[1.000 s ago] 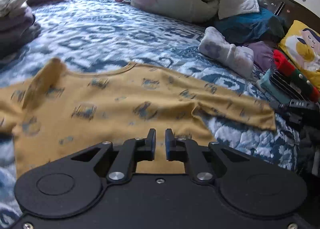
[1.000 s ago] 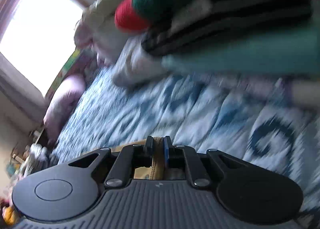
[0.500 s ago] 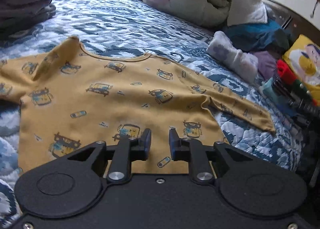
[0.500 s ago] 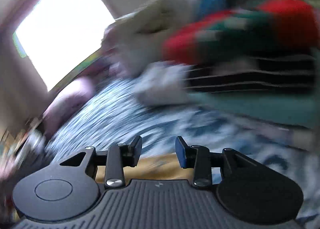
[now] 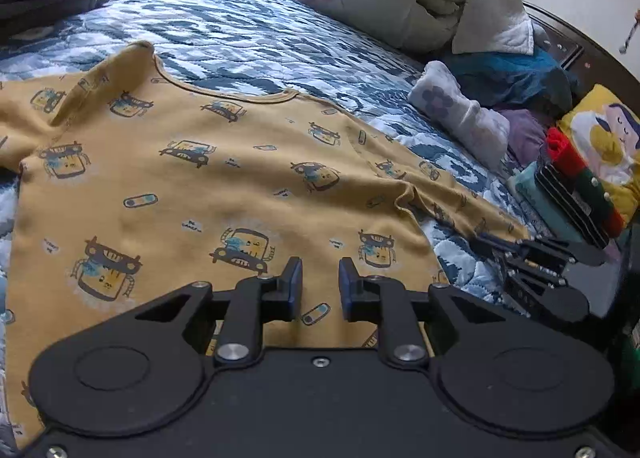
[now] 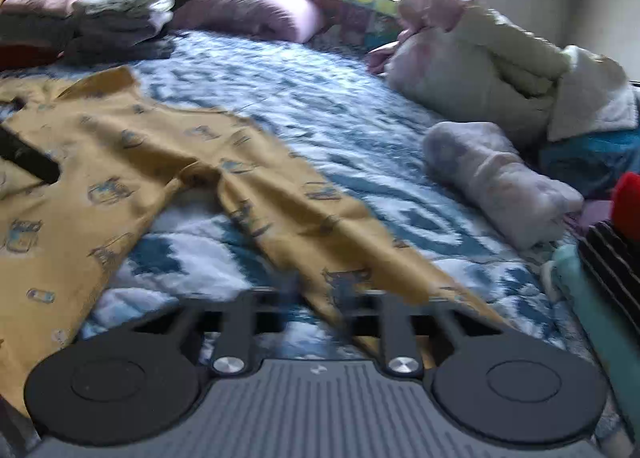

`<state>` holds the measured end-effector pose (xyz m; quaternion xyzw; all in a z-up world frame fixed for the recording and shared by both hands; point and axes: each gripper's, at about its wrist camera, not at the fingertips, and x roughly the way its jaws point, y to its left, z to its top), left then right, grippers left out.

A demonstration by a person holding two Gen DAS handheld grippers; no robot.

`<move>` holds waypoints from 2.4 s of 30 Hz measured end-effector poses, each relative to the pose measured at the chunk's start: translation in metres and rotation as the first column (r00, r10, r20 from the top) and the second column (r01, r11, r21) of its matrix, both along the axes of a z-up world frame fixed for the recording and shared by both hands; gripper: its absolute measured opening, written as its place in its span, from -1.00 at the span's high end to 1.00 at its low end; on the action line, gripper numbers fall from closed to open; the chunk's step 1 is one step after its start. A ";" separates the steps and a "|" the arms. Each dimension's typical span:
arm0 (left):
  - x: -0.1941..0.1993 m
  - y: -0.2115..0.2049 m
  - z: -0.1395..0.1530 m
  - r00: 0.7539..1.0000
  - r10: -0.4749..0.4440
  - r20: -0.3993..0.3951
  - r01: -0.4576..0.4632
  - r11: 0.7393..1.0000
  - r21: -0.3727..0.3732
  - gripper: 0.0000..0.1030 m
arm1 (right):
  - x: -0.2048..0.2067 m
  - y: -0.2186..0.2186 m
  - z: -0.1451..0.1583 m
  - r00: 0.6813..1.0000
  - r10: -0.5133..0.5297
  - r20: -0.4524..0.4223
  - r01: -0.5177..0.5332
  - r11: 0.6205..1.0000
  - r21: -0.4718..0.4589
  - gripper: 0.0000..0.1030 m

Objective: Fold clothes

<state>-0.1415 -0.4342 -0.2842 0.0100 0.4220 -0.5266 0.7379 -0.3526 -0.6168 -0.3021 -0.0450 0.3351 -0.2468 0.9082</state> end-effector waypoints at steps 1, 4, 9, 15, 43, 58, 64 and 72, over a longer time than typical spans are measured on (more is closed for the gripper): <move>0.001 0.000 0.000 1.000 0.002 -0.005 -0.002 1.000 -0.002 0.68 | -0.001 0.003 0.002 1.000 0.019 -0.014 -0.019 1.000 0.004 0.87; 0.001 0.000 0.002 1.000 -0.003 0.004 0.003 1.000 -0.006 0.68 | -0.011 0.007 0.005 0.999 0.047 -0.009 -0.047 0.999 0.028 0.89; -0.006 -0.008 0.012 0.999 -0.036 0.021 0.036 0.999 -0.027 0.59 | -0.025 0.005 0.014 0.998 -0.021 0.056 0.019 0.999 0.032 0.24; -0.011 -0.040 0.028 0.994 -0.087 0.063 0.090 0.995 -0.043 0.59 | -0.061 -0.037 0.022 0.938 -0.293 0.183 0.262 0.949 0.178 0.21; -0.107 -0.173 0.019 0.901 -0.391 0.189 0.363 0.917 0.167 0.34 | -0.114 -0.071 0.022 0.811 -0.488 0.323 0.310 0.826 0.470 0.37; -0.101 -0.178 0.024 0.914 -0.304 0.269 0.296 0.953 0.071 0.30 | -0.092 -0.060 0.025 0.861 -0.400 0.313 0.253 0.872 0.418 0.39; -0.102 -0.200 0.017 0.865 -0.384 0.323 0.336 0.921 0.195 0.22 | -0.082 -0.055 0.028 0.878 -0.363 0.313 0.229 0.891 0.391 0.36; -0.011 -0.142 0.035 0.945 -0.106 0.311 0.082 0.993 0.088 0.24 | -0.052 -0.045 0.031 0.910 -0.270 0.314 0.153 0.923 0.353 0.29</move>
